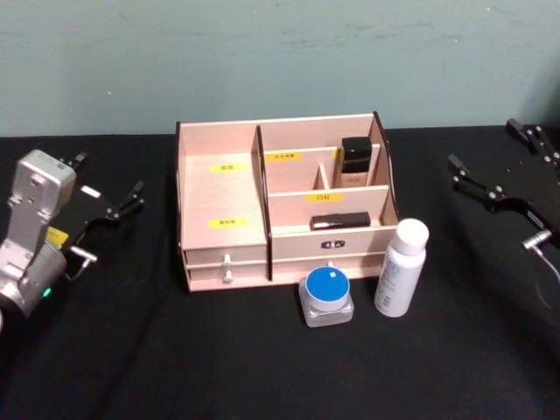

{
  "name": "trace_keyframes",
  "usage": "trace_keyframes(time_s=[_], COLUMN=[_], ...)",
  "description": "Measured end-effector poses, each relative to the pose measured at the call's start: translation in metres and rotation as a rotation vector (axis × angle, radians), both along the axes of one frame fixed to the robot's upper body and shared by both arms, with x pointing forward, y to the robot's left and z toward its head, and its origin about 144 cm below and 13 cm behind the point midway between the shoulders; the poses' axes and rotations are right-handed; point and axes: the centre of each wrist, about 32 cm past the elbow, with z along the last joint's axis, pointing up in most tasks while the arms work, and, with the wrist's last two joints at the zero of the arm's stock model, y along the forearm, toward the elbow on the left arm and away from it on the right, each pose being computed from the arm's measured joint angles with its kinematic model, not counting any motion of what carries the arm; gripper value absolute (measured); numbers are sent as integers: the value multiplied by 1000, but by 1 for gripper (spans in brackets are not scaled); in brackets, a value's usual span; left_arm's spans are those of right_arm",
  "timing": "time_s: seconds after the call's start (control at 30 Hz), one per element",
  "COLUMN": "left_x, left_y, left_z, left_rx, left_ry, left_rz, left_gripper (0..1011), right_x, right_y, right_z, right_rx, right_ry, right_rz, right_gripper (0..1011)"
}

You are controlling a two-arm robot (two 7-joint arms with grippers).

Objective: Pick up the facial cleanser and watermelon frost from the table and place them into the tiered storage box.

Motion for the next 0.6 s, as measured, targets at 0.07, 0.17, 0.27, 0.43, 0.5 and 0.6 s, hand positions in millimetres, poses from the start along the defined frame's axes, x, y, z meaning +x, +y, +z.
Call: trace_keyframes(time_s=[0.07,0.17,0.27,0.43,0.5,0.6], left_x=[0,0,0,0,0,0], left_y=[0,0,0,0,0,0], left_z=[0,0,0,0,0,0], left_rx=[0,0,0,0,0,0], left_ry=[0,0,0,0,0,0], left_rz=[0,0,0,0,0,0], left_gripper=[1001,1001,1001,1001,1001,1001], right_x=[-7,-22,-37,-61,-70,-78], right_y=[0,0,0,2,4,6], right_z=[5,15,22,29,29,28], right_rx=[1,4,6,13,16,14], right_ry=[-2,0,10,43,62,81], right_rz=[19,56,93,158,182,202], right_gripper=[1000,1000,1000,1000,1000,1000])
